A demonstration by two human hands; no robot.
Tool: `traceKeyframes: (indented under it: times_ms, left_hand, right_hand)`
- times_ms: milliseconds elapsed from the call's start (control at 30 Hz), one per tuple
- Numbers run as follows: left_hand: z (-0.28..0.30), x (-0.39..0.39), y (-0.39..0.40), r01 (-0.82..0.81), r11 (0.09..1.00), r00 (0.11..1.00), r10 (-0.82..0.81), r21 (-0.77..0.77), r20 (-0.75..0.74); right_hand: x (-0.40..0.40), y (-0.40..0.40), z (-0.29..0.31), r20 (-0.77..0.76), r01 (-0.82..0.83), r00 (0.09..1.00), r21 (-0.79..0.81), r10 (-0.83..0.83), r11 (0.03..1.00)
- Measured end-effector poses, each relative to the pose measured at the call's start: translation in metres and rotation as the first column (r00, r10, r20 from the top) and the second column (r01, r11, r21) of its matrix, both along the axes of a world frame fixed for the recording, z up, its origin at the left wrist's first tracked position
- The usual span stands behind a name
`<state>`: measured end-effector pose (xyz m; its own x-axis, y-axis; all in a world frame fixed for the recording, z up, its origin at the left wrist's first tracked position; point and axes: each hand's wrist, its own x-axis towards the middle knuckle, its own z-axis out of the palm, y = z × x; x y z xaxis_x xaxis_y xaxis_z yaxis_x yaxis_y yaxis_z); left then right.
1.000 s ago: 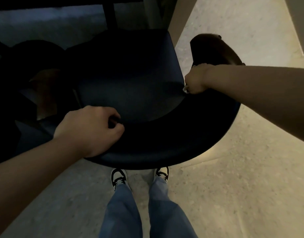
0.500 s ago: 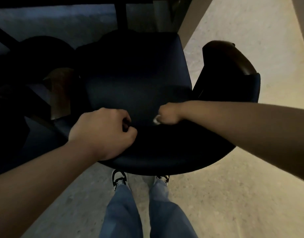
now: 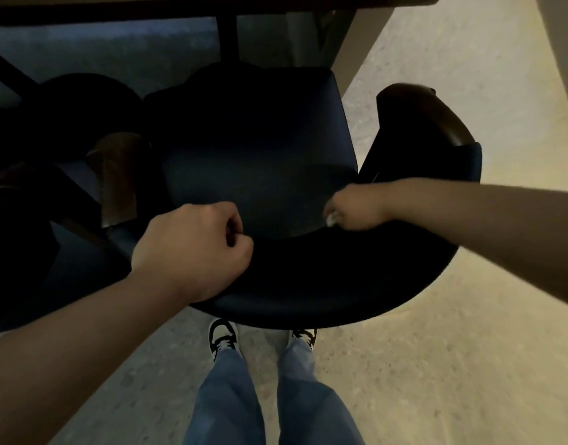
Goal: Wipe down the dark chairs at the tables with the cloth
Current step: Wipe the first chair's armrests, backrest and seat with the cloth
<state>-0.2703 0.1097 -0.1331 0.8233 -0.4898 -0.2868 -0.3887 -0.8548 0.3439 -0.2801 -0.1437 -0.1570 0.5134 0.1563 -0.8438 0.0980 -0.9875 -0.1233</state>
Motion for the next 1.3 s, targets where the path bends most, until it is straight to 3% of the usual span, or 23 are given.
traceKeyframes:
  times_ms: [67, 133, 333, 433, 500, 667, 900, 967, 1067, 1167, 1300]
  left_hand:
    - [0.0, 0.0, 0.0, -0.009, 1.0, 1.0, 0.009, -0.013, 0.004]
    - [0.0, 0.0, 0.001, -0.014, 1.0, 1.0, 0.014, -0.023, -0.005]
    - [0.001, -0.001, 0.0, -0.029, 0.999, 0.999, 0.03, -0.028, 0.017]
    - [0.0, -0.002, -0.001, -0.039, 0.998, 0.998, 0.041, -0.044, 0.048]
    - [0.0, -0.002, -0.001, -0.049, 0.997, 0.997, 0.052, -0.062, 0.062]
    - [0.002, -0.002, 0.0, -0.045, 0.996, 0.997, 0.05, -0.071, 0.059]
    - [0.002, -0.002, -0.001, -0.055, 0.998, 0.997, 0.055, -0.017, 0.06]
    - [0.002, -0.002, -0.001, -0.061, 0.998, 0.997, 0.062, -0.014, 0.05]
    - [0.002, -0.002, -0.002, -0.068, 0.998, 0.996, 0.069, -0.015, 0.059]
    - [0.002, -0.002, -0.003, -0.064, 0.998, 0.996, 0.065, -0.024, 0.062]
    - [0.0, -0.001, -0.001, -0.06, 0.998, 0.996, 0.062, -0.033, 0.064]
  right_hand:
    - [0.005, -0.023, 0.01, 0.034, -0.005, 0.999, -0.12, 0.009, 0.993]
    - [0.003, -0.018, 0.011, 0.05, 0.013, 0.999, -0.101, -0.008, 0.995]
    - [-0.009, 0.052, -0.013, 0.097, 0.183, 0.975, 0.142, -0.198, 0.973]
    - [-0.004, 0.077, -0.007, 0.027, 0.364, 0.913, 0.402, -0.408, 0.84]
    - [-0.008, 0.085, 0.001, -0.042, 0.41, 0.893, 0.491, -0.449, 0.769]
    - [-0.022, 0.07, 0.013, 0.008, 0.34, 0.93, 0.362, -0.368, 0.868]
    - [-0.035, 0.076, 0.006, 0.23, 0.464, 0.816, 0.286, -0.53, 0.839]
    - [-0.035, 0.077, 0.006, 0.221, 0.469, 0.828, 0.231, -0.516, 0.852]
    - [-0.028, 0.081, 0.01, 0.132, 0.493, 0.821, 0.324, -0.555, 0.807]
    - [-0.028, 0.091, 0.014, 0.151, 0.467, 0.794, 0.47, -0.589, 0.749]
    - [-0.035, 0.083, 0.019, 0.138, 0.374, 0.849, 0.525, -0.51, 0.764]
